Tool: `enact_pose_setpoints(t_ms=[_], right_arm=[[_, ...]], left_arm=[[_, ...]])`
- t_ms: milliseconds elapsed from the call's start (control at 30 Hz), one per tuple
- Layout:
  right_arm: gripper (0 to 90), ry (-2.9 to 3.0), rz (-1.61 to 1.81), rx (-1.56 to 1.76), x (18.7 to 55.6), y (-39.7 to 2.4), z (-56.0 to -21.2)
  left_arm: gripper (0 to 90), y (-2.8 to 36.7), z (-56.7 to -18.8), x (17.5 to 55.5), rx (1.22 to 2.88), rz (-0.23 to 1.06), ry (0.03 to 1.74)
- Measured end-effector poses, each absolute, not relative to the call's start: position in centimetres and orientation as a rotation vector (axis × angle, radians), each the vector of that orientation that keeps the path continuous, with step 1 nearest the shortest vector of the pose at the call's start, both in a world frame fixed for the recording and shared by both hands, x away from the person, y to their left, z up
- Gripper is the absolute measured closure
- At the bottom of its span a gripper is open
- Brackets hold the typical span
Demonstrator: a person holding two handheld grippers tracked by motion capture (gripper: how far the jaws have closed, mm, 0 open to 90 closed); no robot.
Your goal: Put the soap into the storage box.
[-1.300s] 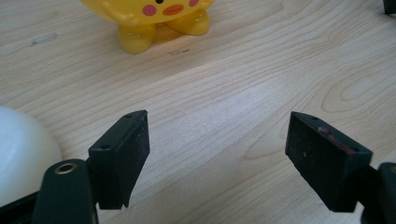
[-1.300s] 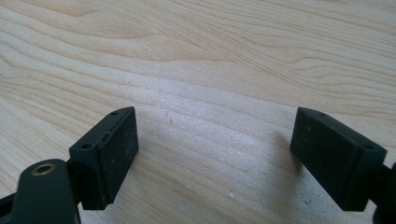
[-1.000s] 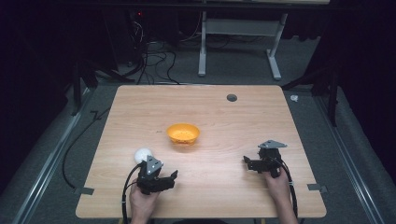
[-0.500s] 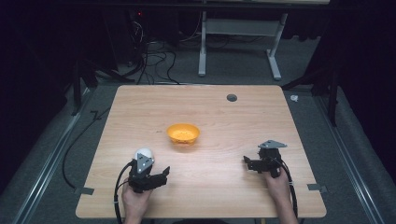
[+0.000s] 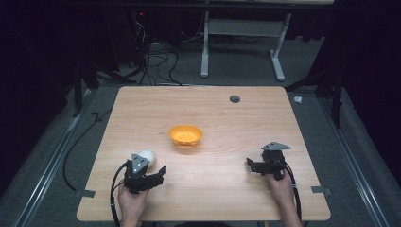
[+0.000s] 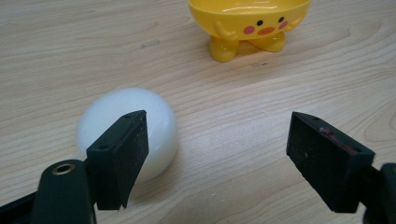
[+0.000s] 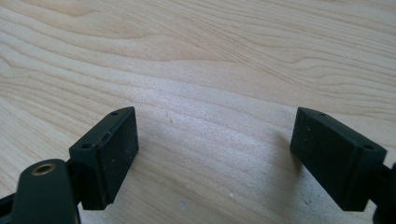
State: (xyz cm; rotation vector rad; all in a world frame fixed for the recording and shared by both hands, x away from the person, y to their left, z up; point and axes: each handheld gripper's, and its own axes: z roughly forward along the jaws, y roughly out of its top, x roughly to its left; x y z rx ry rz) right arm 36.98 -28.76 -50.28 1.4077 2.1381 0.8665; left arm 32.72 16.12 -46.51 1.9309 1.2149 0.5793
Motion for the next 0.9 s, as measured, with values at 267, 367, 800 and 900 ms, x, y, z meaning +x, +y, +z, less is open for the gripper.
enact_pose_setpoints(t_ms=[267, 367, 800, 900], right_arm=[[16.0, 2.138, 0.867, 1.408, 37.0, -28.8, -50.3], [15.9, 2.138, 0.867, 1.408, 37.0, -28.8, -50.3], [15.9, 2.138, 0.866, 1.408, 37.0, -28.8, -50.3], [15.9, 2.138, 0.866, 1.408, 37.0, -28.8, -50.3]], left_arm=[[21.3, 17.0, -46.6, 33.2, 1.927, 0.592, 1.243], [21.2, 17.2, -46.6, 33.5, 1.917, 0.596, 1.252], [20.5, 18.5, -47.1, 34.9, 1.919, 0.610, 1.312], [20.3, 18.6, -47.4, 35.2, 1.920, 0.605, 1.327]])
